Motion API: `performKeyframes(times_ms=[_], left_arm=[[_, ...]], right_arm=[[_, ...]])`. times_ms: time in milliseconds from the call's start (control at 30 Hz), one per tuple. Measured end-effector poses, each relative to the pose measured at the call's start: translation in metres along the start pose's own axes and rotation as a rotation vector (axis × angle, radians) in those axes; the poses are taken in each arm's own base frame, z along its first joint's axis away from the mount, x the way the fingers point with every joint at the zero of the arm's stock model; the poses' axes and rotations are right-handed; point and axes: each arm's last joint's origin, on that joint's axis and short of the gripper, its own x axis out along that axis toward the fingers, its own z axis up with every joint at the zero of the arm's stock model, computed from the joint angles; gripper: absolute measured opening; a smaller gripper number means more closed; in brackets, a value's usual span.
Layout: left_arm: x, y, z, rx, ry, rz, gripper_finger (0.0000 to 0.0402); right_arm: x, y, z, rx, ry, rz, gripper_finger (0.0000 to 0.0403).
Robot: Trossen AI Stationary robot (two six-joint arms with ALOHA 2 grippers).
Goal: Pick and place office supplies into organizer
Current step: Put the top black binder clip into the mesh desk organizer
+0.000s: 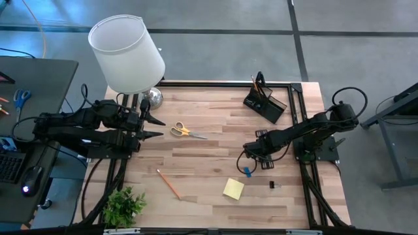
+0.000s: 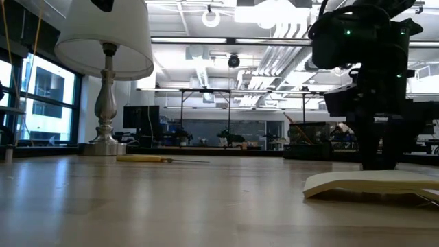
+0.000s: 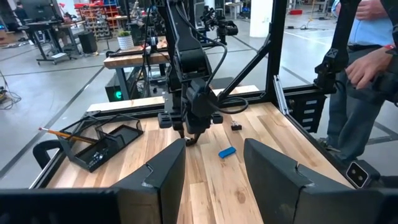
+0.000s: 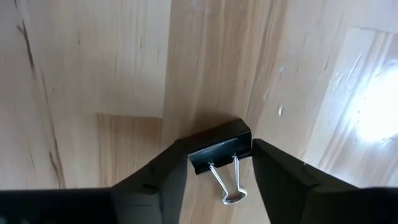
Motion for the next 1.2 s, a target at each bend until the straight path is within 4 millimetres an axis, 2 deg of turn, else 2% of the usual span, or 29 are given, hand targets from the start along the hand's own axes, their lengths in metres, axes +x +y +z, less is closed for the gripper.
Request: performKeyframes(times_ms=[133, 300, 500, 667, 800, 900, 1033, 1200], left_arm=[[0.000, 0.000, 0.000, 0.000, 0.000, 0.000, 0.0154], [0.000, 0.000, 0.000, 0.002, 0.000, 0.000, 0.0154], [0.000, 0.000, 0.000, 0.002, -0.001, 0.000, 0.0154], [0.000, 0.000, 0.000, 0.001, -0.001, 0.000, 0.0154], [0.000, 0.000, 0.000, 0.001, -0.002, 0.000, 0.0154], [0.000, 0.000, 0.000, 0.000, -0.002, 0.000, 0.0154], [0.000, 0.000, 0.000, 0.000, -0.002, 0.000, 0.0154], [0.000, 0.000, 0.000, 0.000, -0.002, 0.000, 0.0154]], right_arm=[[0.000, 0.000, 0.002, 0.015, -0.016, 0.001, 0.0142], [-0.003, 0.000, 0.008, 0.055, -0.053, 0.003, 0.0160], [-0.032, -0.005, 0.035, 0.073, -0.178, -0.064, 0.0175], [-0.064, -0.018, 0.057, 0.035, -0.277, -0.238, 0.0168], [-0.085, -0.037, 0.068, 0.062, -0.324, -0.384, 0.0158], [-0.093, -0.055, 0.071, 0.100, -0.327, -0.441, 0.0156], [-0.088, -0.086, 0.065, 0.171, -0.278, -0.482, 0.0164], [-0.074, -0.130, 0.047, 0.338, -0.203, -0.505, 0.0167]])
